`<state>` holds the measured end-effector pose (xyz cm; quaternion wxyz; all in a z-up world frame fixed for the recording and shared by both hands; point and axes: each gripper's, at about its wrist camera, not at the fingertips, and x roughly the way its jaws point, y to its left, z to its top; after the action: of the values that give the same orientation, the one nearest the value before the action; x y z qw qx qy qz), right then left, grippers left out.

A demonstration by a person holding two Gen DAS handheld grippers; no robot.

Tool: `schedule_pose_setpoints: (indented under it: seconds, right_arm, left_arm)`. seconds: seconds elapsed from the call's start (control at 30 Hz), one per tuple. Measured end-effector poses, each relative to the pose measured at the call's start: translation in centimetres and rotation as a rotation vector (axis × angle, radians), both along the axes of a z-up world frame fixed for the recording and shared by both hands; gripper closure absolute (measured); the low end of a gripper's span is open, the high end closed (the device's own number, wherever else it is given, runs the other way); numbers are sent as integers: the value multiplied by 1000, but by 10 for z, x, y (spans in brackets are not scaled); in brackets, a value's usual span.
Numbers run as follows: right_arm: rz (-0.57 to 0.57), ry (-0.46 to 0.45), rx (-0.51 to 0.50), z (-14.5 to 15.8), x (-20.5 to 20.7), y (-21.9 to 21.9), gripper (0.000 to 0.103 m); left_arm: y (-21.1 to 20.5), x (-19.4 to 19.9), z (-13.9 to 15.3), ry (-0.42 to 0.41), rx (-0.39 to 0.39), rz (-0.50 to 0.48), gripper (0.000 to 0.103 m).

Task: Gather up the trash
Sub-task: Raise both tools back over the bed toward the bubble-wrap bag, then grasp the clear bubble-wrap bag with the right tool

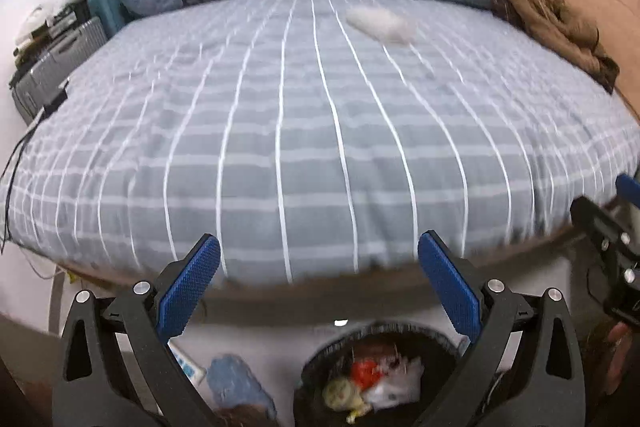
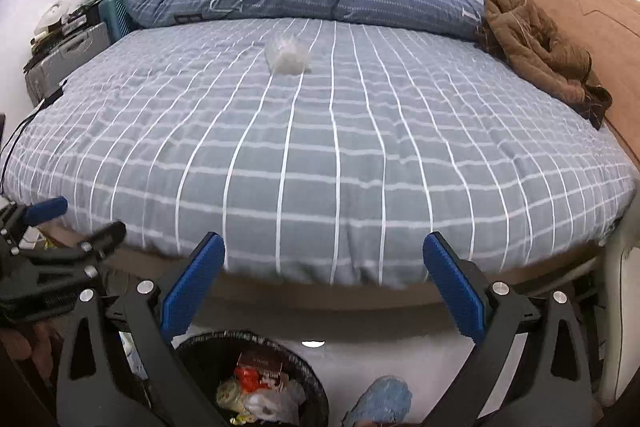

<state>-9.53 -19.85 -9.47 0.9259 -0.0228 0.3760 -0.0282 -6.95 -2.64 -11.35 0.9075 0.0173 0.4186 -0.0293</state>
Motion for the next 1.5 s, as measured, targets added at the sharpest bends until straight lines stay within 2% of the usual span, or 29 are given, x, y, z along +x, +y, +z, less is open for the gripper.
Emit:
schedule_pose_setpoints:
  seconds: [0.23,0.6,1.03,1.27,1.5]
  right_arm:
    - [0,-12,-9,10,49,1,8]
    - [60,-19,-22,17,143,11,8]
    - [99,12,-7,0,260,31,8]
    - [103,31,10,-13,304,38,8]
    - [106,47,24,-25,331,37,10]
  left_arm:
    - [7,43,18,-47,-16,27,6]
    - [28,127,23,-49,-16,61,6]
    - [54,220,21,-48,-18,64,6]
    - [63,254,15,-44,-18,63,6]
    - [72,267,5,-31,-24,82,6]
